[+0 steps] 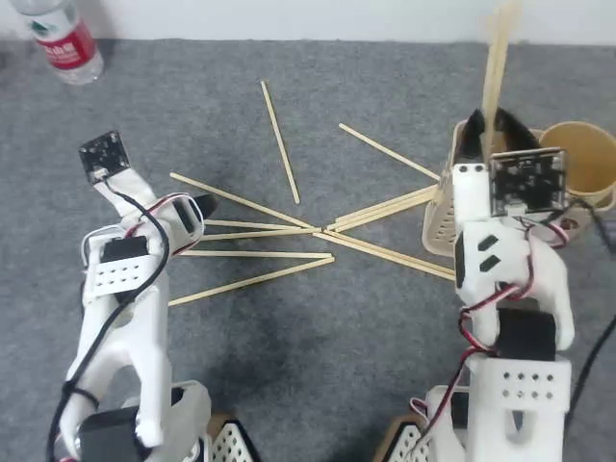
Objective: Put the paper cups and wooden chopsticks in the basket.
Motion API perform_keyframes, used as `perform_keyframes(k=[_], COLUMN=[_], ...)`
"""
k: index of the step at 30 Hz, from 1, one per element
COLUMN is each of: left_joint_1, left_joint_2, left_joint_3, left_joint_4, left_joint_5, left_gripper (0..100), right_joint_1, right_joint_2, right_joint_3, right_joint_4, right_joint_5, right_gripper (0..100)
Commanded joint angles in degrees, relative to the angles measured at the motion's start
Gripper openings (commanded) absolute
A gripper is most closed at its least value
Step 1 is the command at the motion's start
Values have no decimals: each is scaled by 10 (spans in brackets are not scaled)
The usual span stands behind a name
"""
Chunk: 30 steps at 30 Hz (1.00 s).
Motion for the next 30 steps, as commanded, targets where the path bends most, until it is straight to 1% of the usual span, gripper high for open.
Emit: perform_keyframes(k=[1, 6, 8, 11, 12, 14, 17, 21, 24, 28, 30], left_joint_1=[3, 3, 3, 3, 3, 3, 3, 3, 3, 3, 3], left_joint_2=[-10, -10, -10, -10, -10, -10, -10, -10, -10, -10, -10], left_joint_3=[-4, -4, -1, 0, 0, 0, 0, 0, 0, 0, 0], left_joint_4=[-13, -14, -24, -26, -26, -26, -26, -26, -26, -26, -26], left_joint_5=[3, 3, 3, 4, 4, 4, 4, 4, 4, 4, 4], left_gripper=[283, 283, 283, 283, 283, 283, 283, 283, 283, 283, 283], right_joint_1=[7, 7, 7, 6, 4, 2, -32, -55, -103, -167, -188], right_joint_2=[1, 2, 1, -13, -20, -27, -14, 43, 124, 271, 348], right_joint_3=[4, 30, 36, 36, 36, 25, -31, -134, -229, -362, -425], right_joint_4=[-25, -21, -21, -21, -20, 2, 70, 153, 238, 342, 382], right_joint_5=[-9, -5, -7, -4, -4, 0, 18, 15, 19, 20, 38], right_gripper=[7, 20, 99, 267, 295, 275, 220, 206, 205, 205, 205])
